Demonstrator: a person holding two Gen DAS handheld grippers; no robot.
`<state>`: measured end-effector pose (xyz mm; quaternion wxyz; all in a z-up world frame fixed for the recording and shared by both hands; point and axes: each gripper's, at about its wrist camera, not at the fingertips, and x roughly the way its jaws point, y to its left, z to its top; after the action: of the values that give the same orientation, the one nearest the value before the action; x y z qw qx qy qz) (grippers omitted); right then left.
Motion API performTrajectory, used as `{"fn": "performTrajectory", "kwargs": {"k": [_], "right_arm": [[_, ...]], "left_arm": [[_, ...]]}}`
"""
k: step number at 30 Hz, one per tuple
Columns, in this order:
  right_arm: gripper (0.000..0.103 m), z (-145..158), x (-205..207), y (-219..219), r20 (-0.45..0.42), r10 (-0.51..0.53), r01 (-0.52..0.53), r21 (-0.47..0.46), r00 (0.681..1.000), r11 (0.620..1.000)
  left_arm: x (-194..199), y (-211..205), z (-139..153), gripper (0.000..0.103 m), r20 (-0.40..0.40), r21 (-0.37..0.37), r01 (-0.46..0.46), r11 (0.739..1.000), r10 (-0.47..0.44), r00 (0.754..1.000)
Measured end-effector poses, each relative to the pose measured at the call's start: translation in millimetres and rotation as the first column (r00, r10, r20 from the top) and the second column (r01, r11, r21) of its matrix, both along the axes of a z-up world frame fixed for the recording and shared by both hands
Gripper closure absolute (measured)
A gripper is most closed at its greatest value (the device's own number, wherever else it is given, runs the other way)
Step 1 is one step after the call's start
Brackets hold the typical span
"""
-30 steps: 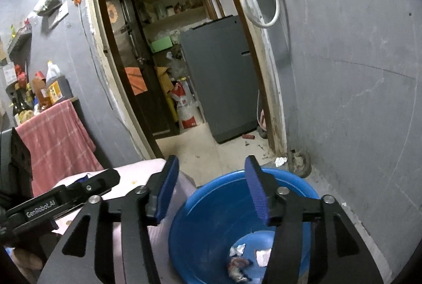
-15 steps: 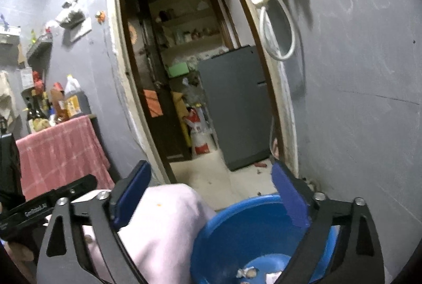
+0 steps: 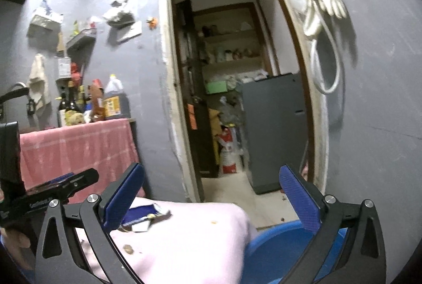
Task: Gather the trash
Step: 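Move both tools back over the table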
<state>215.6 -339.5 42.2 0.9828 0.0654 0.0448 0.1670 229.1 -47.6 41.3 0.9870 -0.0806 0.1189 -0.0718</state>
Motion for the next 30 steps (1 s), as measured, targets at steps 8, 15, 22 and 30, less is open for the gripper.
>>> {"fn": "performTrajectory", "kwargs": {"k": [8,15,22,30], "right_arm": [[0.000,-5,1,41,-0.002,0.059,-0.059,-0.052,0.998,0.997],[0.000,-20,8,70,-0.072,0.110,-0.117,-0.105,0.991,0.988],[0.000,-34,19,94,-0.166,0.138,-0.165,-0.164,0.976,0.973],[0.000,-56,37,114,-0.314,0.150,-0.227,-0.225,0.938,0.947]], "left_arm": [[-16,51,1,0.002,0.020,0.032,-0.074,0.997,0.074,0.997],[-25,89,-16,0.002,-0.008,0.061,-0.135,0.989,0.136,0.991],[-16,112,-44,0.002,-0.128,0.101,-0.130,0.986,0.142,0.982],[0,109,-71,0.002,-0.270,0.152,-0.066,0.986,0.106,0.957]]}}
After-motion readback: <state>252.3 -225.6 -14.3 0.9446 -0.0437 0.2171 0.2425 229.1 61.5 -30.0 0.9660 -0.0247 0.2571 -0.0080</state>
